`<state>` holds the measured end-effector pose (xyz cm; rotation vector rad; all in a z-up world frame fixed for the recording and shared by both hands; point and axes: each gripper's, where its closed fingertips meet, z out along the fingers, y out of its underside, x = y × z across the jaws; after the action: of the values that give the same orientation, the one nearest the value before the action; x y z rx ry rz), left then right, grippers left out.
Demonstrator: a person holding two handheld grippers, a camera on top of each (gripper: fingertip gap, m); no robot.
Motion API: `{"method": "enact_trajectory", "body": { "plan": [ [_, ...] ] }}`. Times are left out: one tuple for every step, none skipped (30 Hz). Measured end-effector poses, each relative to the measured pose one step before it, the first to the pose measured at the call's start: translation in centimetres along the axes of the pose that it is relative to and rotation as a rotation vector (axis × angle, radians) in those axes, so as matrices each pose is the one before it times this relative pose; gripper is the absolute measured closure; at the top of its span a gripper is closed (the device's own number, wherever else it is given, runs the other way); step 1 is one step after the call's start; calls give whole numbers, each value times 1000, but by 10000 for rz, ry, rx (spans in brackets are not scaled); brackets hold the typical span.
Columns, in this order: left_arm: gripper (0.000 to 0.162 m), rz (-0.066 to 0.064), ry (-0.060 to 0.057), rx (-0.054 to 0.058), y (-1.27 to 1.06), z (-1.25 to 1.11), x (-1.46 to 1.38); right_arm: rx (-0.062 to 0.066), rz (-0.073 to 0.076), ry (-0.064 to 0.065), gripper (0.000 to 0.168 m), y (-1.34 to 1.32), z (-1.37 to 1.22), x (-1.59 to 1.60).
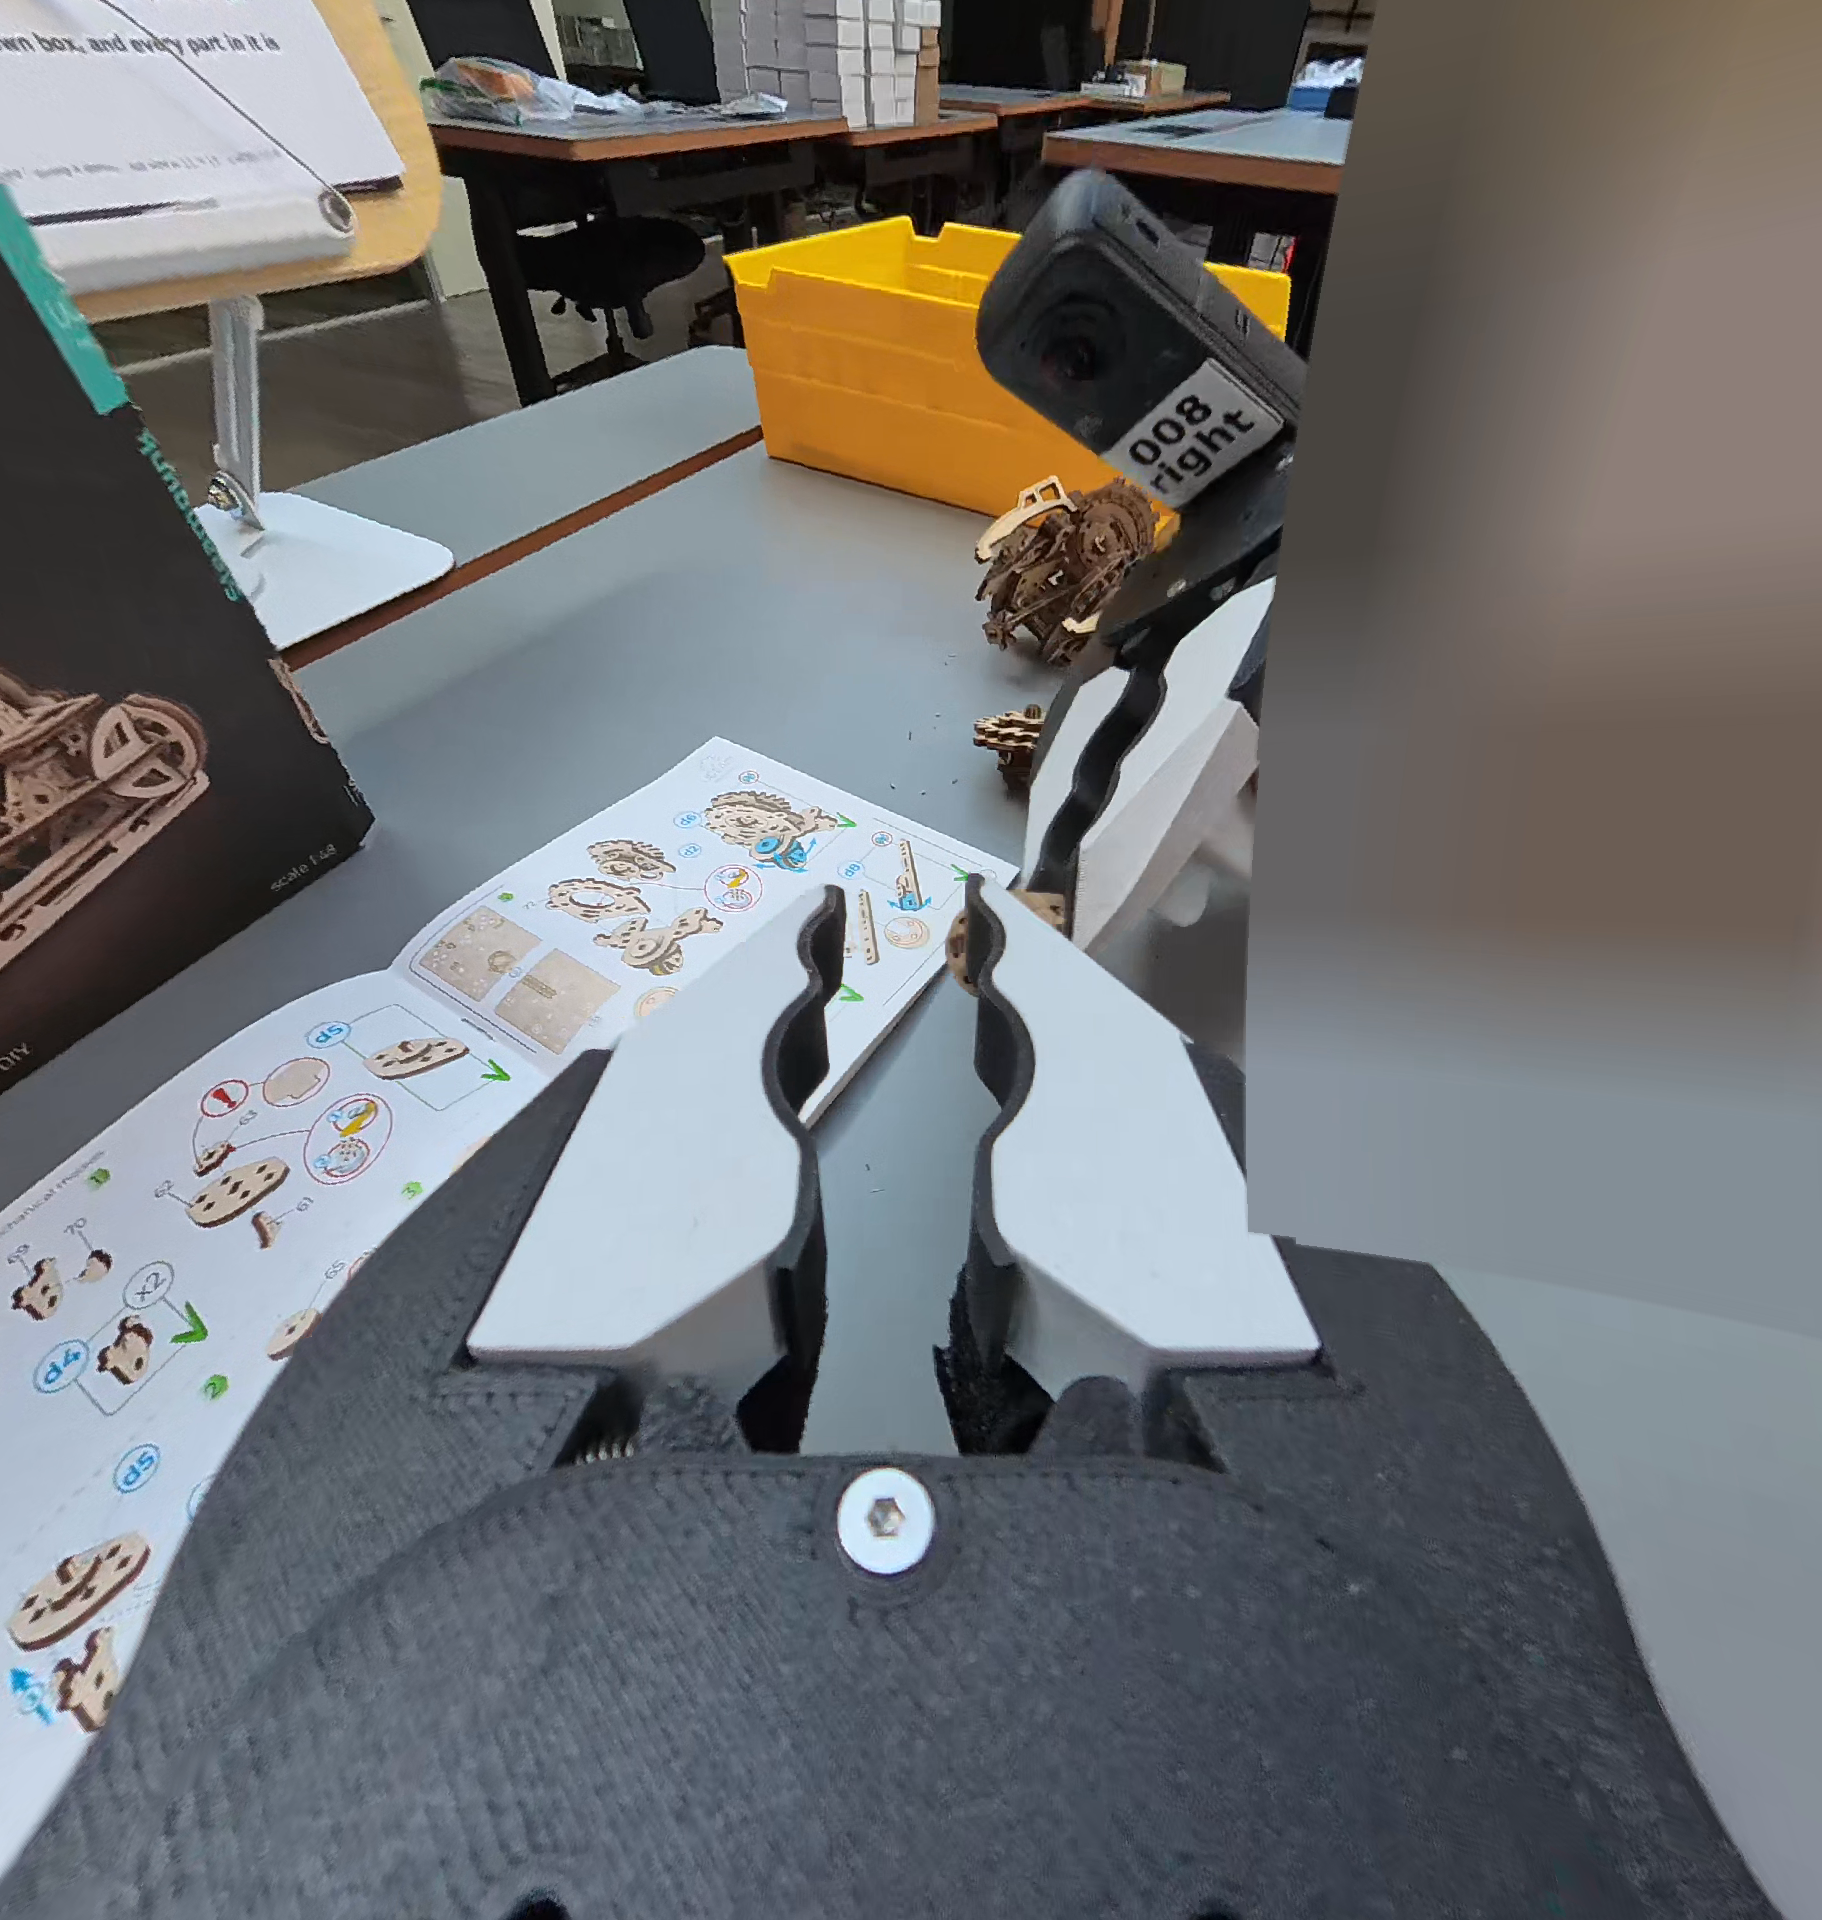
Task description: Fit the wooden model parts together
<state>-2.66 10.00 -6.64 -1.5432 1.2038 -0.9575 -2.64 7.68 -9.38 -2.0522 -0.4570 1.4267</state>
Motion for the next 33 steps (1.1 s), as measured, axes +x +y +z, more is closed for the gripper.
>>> {"method": "enact_trajectory", "body": {
  "plan": [
    [141,-154,-72,90,-139,-245,-425,68,328,-336,158,-48,-36,-245],
    [141,-154,18,-16,58,-146,-280,34,295,-307,158,0,-34,-218],
    [141,-187,97,-24,103,-102,-99,54,252,-266,158,-39,-46,-179],
    [141,-205,194,57,11,-69,111,51,241,-232,158,-40,-27,-132],
    [141,-205,263,109,-81,-49,271,27,213,-220,158,-9,-13,-144],
    [141,-187,281,113,-110,-3,328,13,181,-201,158,15,3,-131],
    [141,-180,237,82,-74,33,261,28,155,-159,158,-14,1,-97],
    [141,-144,194,50,-50,44,184,5,97,-95,158,11,9,-48],
    [142,-78,122,15,7,42,98,-32,44,-75,158,62,20,-57],
    [143,-20,63,-24,63,8,24,-35,17,-54,158,61,18,-64],
    [144,-1,126,-40,85,23,122,-33,-3,-35,158,51,16,-54],
    [145,-48,197,-63,137,31,230,-49,-4,-38,158,70,24,-69],
    [146,-117,193,-44,114,40,208,-51,-10,8,158,79,16,33],
    [147,-144,263,-37,101,52,292,-72,-45,22,158,100,29,56],
    [148,-163,319,-130,223,102,349,-66,-42,-2,158,81,26,26],
    [149,-145,285,-120,224,98,308,-23,-88,-64,158,2,43,-120],
    [150,-122,174,-19,94,49,156,-108,-97,60,158,122,32,53],
    [150,-127,130,-13,65,6,75,-74,-182,124,158,65,2,128],
    [151,-153,130,-27,77,-19,43,-85,-184,76,158,75,-5,17],
    [151,-168,189,0,29,-28,107,-116,-177,49,158,129,0,-27],
    [151,-223,173,-63,143,-12,48,-132,-166,69,158,138,-5,33],
    [150,-283,181,-121,239,1,5,-144,-221,129,158,171,2,150],
    [150,-299,194,-125,258,6,5,-187,-264,149,158,236,19,163],
    [149,-264,144,-149,310,17,-37,-125,-197,86,158,133,0,73],
    [148,-161,103,-150,334,79,-22,-26,-135,-53,158,-20,14,-139],
    [145,-70,62,-135,311,117,-7,-66,-131,-97,158,49,29,-240],
    [147,-29,22,-47,141,93,12,-159,-184,129,158,209,20,136],
    [150,41,21,-3,42,81,62,-103,-147,109,158,138,2,101],
    [151,60,-4,-1,4,55,62,-40,-70,34,158,44,-11,4],
    [151,57,-34,-8,3,33,-2,0,-15,26,158,-16,-49,21],
    [151,26,-13,-9,2,16,-3,-10,16,-7,158,2,-34,0],
    [151,-45,21,15,-14,-2,26,-4,-4,-39,158,6,-3,-51],
    [151,-87,36,44,-35,-25,9,18,-56,-23,158,-37,11,-37]
  ]
}}
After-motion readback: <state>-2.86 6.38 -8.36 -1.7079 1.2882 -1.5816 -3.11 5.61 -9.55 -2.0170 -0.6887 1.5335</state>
